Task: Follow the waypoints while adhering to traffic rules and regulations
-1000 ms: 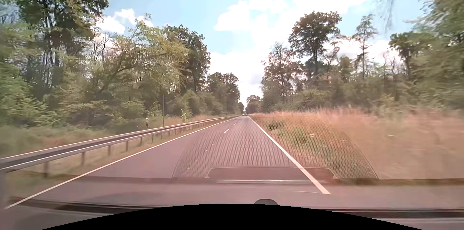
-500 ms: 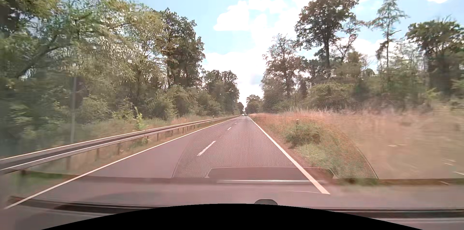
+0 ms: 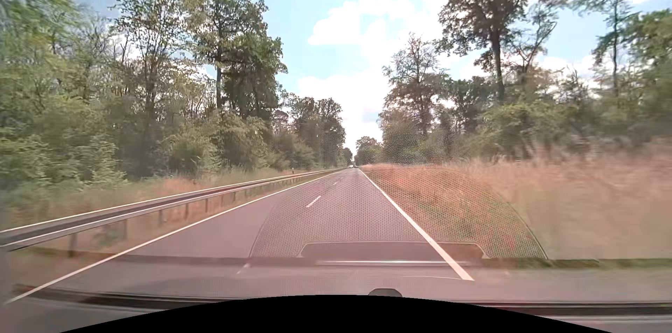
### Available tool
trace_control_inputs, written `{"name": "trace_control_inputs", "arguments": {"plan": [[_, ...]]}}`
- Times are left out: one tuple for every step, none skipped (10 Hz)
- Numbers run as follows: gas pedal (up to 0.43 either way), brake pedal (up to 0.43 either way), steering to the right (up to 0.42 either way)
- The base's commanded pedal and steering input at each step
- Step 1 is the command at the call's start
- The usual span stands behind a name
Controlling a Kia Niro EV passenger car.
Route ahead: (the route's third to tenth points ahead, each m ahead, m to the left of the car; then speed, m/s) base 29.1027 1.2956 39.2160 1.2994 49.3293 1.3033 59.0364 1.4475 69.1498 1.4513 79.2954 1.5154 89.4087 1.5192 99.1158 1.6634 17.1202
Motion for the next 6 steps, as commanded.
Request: {"name": "trace_control_inputs", "arguments": {"plan": [[0.059,0.0,-0.003],[0.059,0.0,-0.003],[0.059,0.0,-0.003],[0.059,0.0,-0.003],[0.059,0.0,-0.003],[0.059,0.0,-0.003]]}}
